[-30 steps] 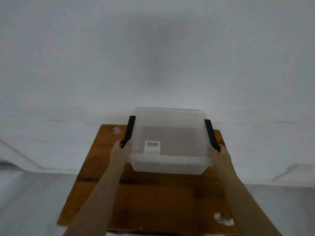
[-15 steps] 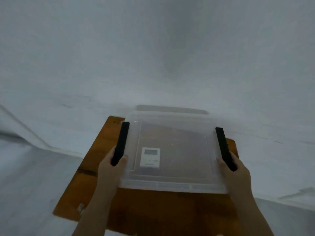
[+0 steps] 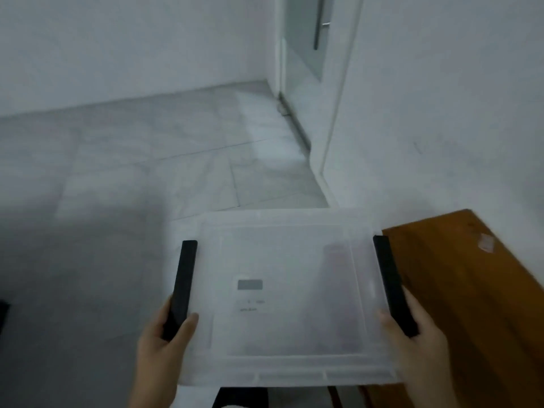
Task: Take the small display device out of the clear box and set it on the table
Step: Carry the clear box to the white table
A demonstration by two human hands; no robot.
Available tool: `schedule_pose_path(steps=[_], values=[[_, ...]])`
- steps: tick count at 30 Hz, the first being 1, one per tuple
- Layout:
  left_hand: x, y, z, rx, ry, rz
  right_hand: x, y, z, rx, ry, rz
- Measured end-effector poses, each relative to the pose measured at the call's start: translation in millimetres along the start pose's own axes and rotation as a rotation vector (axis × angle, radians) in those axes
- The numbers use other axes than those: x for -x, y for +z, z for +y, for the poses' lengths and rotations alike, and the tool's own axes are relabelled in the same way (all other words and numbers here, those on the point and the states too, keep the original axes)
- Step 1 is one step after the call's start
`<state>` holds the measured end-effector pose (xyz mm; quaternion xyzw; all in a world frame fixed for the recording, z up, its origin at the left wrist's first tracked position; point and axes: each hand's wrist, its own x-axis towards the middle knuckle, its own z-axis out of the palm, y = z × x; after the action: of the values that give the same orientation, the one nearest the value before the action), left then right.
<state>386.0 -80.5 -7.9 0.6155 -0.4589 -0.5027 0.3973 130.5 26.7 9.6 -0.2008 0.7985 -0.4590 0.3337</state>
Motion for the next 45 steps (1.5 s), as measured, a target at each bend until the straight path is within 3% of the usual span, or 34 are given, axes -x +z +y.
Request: schedule_pose_path(steps=[6,11,18,24,36,45], values=[[-79.6,-104.6,-11.5,0.121,-0.073,0.264,-35.8,161.3,-39.7,0.093,-0.069,-0.187],[-168.8,-174.4,4.8,0.156,-0.094,0.385,-63.5,282.0,-94.2,0.1,-0.154,-0.173],[-319.0,-201.2,7.1,0.261,-0.179,0.494,-154.2,411.1,-176.9,0.182,-0.205,-0.329],[-472.9,-216.0,42.7,0.348,-0.145,0.598,-251.5,544.4,-272.5,0.174,-0.308,-0.321],[-718.8,-333.9,81.6,0.344,-0.193,0.89,-346.9,852.0,-437.6,0.288,-0.378,-0.588],[-952.0,-464.7,146.9,0.335,-0.144,0.875,-385.7,1070.2,-576.3,0.263,-0.399,-0.586]])
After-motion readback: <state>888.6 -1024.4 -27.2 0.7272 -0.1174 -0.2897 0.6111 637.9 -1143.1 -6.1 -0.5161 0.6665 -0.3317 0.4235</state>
